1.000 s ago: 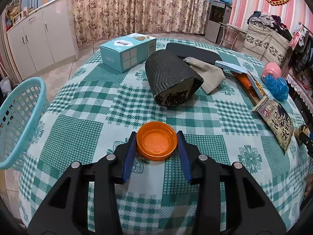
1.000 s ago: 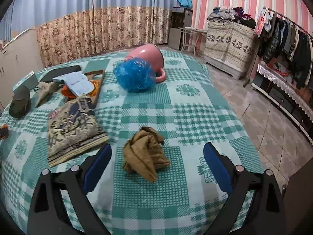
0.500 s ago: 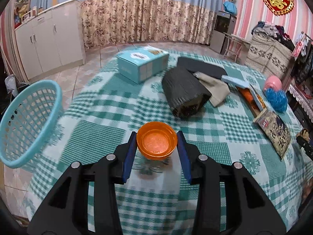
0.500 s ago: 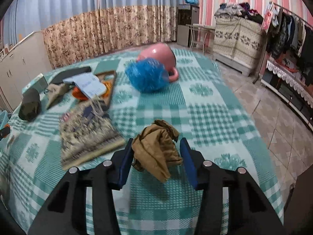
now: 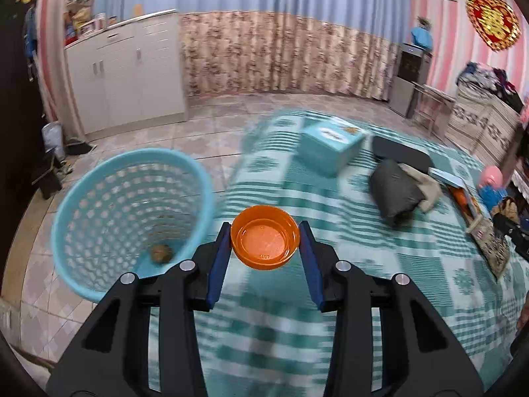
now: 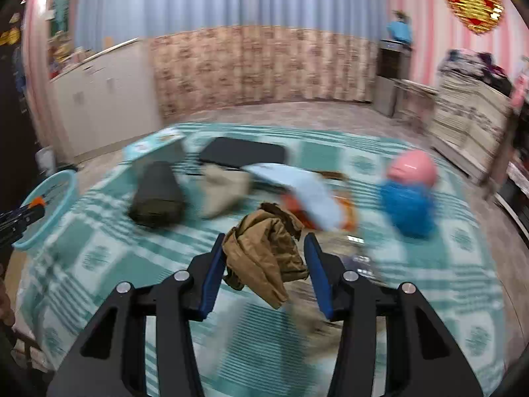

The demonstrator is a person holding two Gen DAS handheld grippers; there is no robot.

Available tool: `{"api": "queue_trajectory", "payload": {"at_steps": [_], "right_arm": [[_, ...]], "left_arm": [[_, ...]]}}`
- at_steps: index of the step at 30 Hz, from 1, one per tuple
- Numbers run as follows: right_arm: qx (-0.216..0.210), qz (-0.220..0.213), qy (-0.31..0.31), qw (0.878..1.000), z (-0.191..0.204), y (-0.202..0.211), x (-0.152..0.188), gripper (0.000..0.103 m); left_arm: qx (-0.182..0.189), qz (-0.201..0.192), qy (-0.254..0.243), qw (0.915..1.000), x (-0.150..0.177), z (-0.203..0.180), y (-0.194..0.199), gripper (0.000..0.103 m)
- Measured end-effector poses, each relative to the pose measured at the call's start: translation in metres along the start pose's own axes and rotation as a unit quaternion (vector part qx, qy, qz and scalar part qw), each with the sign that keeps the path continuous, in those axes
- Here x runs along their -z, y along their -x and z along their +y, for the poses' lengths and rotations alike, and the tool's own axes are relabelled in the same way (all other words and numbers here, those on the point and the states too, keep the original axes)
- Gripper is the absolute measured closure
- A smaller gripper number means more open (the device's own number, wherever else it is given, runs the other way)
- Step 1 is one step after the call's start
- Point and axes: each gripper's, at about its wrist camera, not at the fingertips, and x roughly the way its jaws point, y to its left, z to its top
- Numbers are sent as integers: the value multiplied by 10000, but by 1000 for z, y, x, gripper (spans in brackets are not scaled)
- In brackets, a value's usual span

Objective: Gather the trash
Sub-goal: 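Carry the orange dish to the basket while right tool grasps the brown cloth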

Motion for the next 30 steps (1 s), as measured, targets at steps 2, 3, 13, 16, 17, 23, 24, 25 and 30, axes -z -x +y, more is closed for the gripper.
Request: {"api": "queue_trajectory", "payload": {"at_steps": [2, 3, 13, 16, 17, 23, 24, 25, 30], "right_arm": [[-237, 9, 146, 9996, 26, -9, -5, 56], [-361, 11, 233, 9991, 42, -14, -8, 56], [-969, 96, 726, 9926, 138, -48, -24, 56], [-1031, 136, 763, 9917, 152, -55, -26, 56], [-1048, 140, 780, 9913, 158, -57, -28, 56], [-1193, 93, 870, 9890, 188, -67, -39, 56], [-1243, 102, 891, 9882, 198, -71, -41, 56], [-1277, 115, 913, 9875, 204, -74, -42, 56], [-1400, 175, 1079, 9841, 236, -85, -43, 56]], "left_arm": [[-134, -23, 84, 9999, -1, 18, 1, 63], [-205, -30, 154, 9997, -2, 29, 2, 63], [-711, -29, 581, 9958, -7, 111, -9, 63], [-790, -27, 637, 9948, -9, 126, -17, 63], [-799, -25, 674, 9945, -11, 131, -20, 63], [-921, -79, 613, 9938, -20, 151, -38, 63], [-924, -73, 596, 9939, -21, 151, -42, 63], [-927, -60, 589, 9939, -22, 153, -45, 63], [-942, 5, 519, 9942, -30, 165, -63, 63]]}}
